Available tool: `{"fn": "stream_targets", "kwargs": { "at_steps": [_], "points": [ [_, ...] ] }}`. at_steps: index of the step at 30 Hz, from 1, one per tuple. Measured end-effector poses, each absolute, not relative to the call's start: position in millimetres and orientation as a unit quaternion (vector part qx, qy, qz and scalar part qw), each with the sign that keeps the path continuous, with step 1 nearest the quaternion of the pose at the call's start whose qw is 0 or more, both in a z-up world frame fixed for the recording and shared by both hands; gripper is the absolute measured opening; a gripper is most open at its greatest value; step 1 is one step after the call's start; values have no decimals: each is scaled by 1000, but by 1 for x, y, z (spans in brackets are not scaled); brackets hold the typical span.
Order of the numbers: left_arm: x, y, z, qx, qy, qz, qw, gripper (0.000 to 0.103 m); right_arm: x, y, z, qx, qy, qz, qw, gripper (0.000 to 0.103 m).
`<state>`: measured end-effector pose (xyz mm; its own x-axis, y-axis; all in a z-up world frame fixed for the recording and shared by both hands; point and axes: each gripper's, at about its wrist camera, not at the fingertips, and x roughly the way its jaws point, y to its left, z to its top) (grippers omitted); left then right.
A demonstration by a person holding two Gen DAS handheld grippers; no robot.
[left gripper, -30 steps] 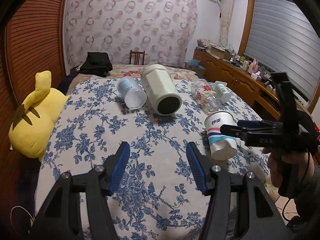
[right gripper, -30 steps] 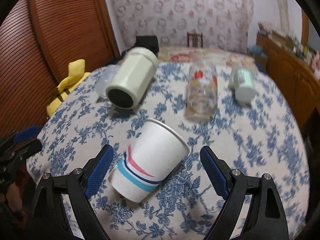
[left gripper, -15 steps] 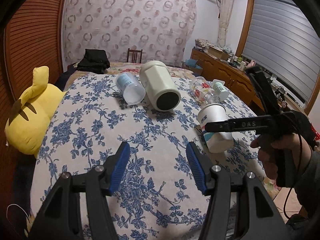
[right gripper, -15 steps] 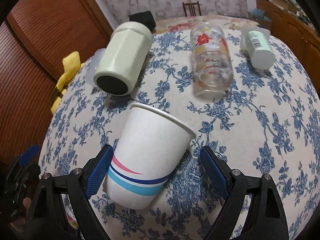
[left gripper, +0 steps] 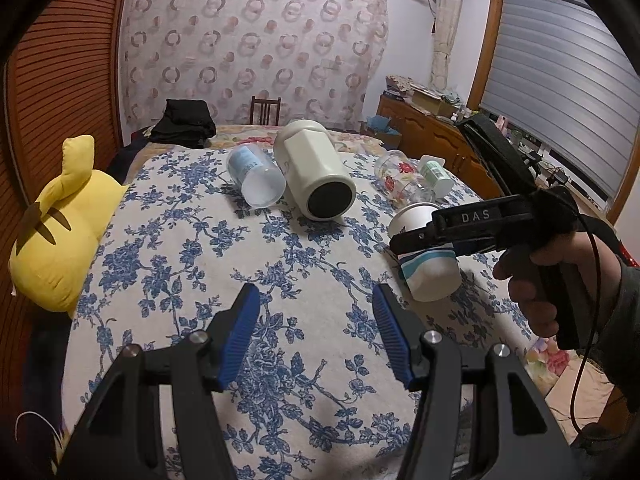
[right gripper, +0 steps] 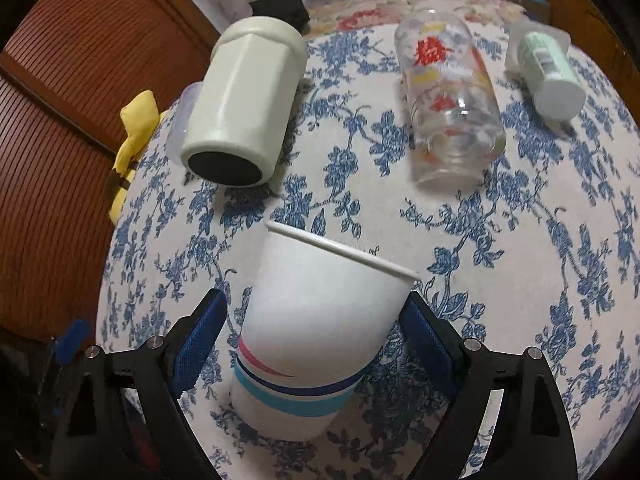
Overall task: Flip cup upright
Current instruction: 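Bring the right tool to the striped paper cup and close on it, then rotate the right tool to turn the striped paper cup mouth up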
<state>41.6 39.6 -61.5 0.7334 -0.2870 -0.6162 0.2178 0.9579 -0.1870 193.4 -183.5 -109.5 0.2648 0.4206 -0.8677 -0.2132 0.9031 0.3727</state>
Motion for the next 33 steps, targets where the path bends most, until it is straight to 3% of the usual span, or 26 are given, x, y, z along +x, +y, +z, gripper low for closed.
{"fn": "stream_targets", "kwargs": {
  "at_steps": [2,5,7,19,33],
  "points": [
    [42,39,-62,-51,339,-136,929,57,194,-183,-108,89,571,199,791,87],
    [42,40,-62,-52,340,-136,929,57,198,-182,-106,81,568,197,795,69],
    [42,40,-62,-51,340,-136,929,57,199,-184,-103,77,561,198,800,68],
    [46,41,-64,-50,341,-130,930,57,170,-171,-70,-55,387,222,893,69],
    [45,42,-63,-48,343,-128,929,57,158,-160,-74,-83,347,242,902,71]
  ]
}}
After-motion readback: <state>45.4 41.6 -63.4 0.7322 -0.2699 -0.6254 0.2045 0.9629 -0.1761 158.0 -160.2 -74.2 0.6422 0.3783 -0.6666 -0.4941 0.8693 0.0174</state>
